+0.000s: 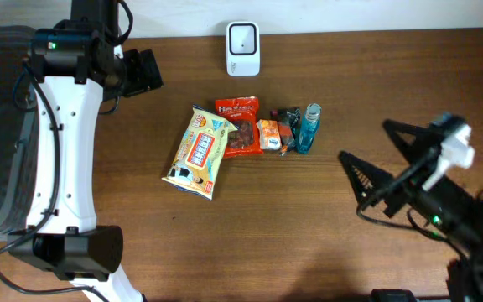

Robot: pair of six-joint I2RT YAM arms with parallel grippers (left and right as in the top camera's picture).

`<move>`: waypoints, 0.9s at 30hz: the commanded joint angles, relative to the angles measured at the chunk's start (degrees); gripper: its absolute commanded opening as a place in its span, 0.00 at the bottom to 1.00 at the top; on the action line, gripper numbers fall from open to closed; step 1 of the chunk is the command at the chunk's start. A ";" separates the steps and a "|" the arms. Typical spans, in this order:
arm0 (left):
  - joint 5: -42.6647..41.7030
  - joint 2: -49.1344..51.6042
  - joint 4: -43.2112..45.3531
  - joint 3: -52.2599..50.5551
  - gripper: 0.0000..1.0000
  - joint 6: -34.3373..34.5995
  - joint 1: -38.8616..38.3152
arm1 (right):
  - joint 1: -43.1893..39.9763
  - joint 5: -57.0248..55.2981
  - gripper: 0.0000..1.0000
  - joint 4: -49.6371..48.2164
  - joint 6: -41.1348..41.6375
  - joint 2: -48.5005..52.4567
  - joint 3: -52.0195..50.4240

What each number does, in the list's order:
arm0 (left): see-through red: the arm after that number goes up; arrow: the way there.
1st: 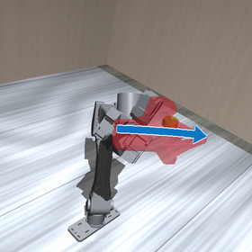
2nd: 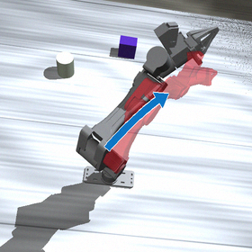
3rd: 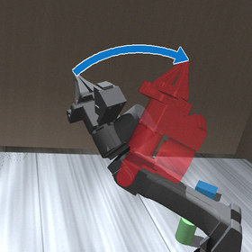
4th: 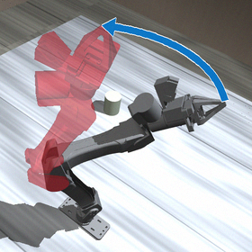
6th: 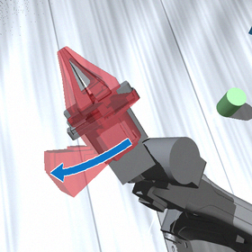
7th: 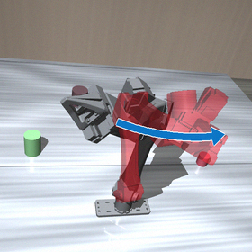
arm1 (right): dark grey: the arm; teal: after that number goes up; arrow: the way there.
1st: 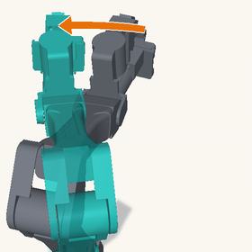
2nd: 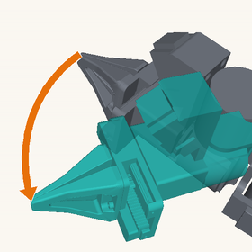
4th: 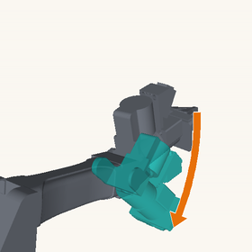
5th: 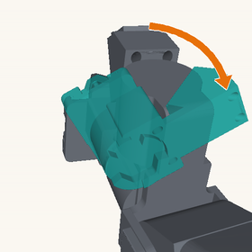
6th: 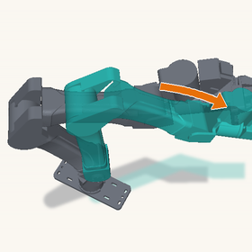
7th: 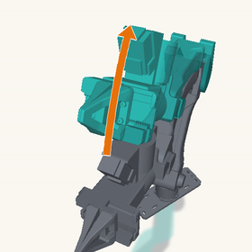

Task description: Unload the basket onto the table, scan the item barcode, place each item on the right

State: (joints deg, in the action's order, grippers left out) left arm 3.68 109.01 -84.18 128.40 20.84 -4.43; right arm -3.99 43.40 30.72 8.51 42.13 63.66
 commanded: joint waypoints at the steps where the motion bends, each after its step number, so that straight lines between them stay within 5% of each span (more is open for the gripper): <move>1: 0.63 0.15 0.11 -0.15 0.99 0.57 0.15 | -0.15 13.20 0.98 -3.02 -0.09 5.03 0.98; 6: 0.63 0.15 0.11 -0.15 0.99 0.57 0.15 | -0.15 3.54 0.98 -0.35 4.48 11.43 3.63; 11: 0.63 0.15 0.11 -0.15 0.99 0.57 0.15 | 5.97 -22.75 0.98 33.20 -2.73 29.20 27.78; 13: 0.63 0.15 0.11 -0.15 0.99 0.57 0.15 | 10.23 -26.47 0.98 38.75 -2.21 35.78 35.50; 17: 0.63 0.15 0.11 -0.15 0.99 0.57 0.13 | 17.70 -20.63 0.98 36.96 -0.76 43.15 38.12; 23: 0.63 0.15 0.11 -0.15 0.99 0.57 0.11 | 21.29 -42.82 0.96 33.16 13.22 52.48 38.12; 27: 0.63 0.15 0.09 -0.15 0.99 0.57 0.11 | 21.22 -44.83 0.96 27.89 14.99 57.53 38.12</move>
State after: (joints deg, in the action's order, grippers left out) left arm 3.70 109.03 -84.18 128.38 20.84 -4.43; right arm 16.88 3.01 59.94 20.10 97.36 100.51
